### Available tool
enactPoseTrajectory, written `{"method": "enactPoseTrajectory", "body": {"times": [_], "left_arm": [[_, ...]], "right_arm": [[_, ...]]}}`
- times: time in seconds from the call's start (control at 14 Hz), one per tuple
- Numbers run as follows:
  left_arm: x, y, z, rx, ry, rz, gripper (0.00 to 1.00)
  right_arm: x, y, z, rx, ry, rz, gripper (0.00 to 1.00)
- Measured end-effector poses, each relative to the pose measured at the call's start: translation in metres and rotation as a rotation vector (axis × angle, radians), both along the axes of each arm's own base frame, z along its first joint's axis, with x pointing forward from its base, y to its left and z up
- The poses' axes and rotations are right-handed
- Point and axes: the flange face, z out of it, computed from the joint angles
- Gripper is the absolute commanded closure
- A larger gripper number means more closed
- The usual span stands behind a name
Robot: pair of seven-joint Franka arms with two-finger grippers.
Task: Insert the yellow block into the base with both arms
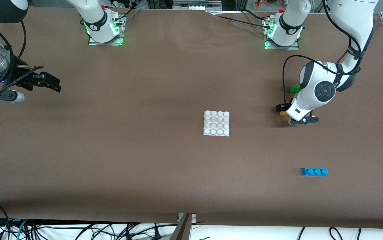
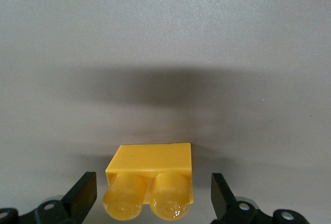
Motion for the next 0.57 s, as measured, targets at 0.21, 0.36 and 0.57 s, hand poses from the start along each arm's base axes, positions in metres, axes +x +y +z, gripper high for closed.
{"method": "enactPoseTrajectory", "body": {"times": [0.21,0.36,0.57], "left_arm": [[0.000,0.000,0.002,0.000,-0.004,0.000,0.63],[0.001,0.000,0.007,0.000,-0.013,0.000,0.64],[0.004,0.000,0.016,0.001,-0.025,0.000,0.63]], "right_arm": [[0.001,-0.004,0.000,0.001,-0.001,0.008,0.01],[0.001,-0.004,0.000,0.001,-0.001,0.009,0.01],[0.001,-0.004,0.000,0.001,-0.002,0.009,0.01]]}}
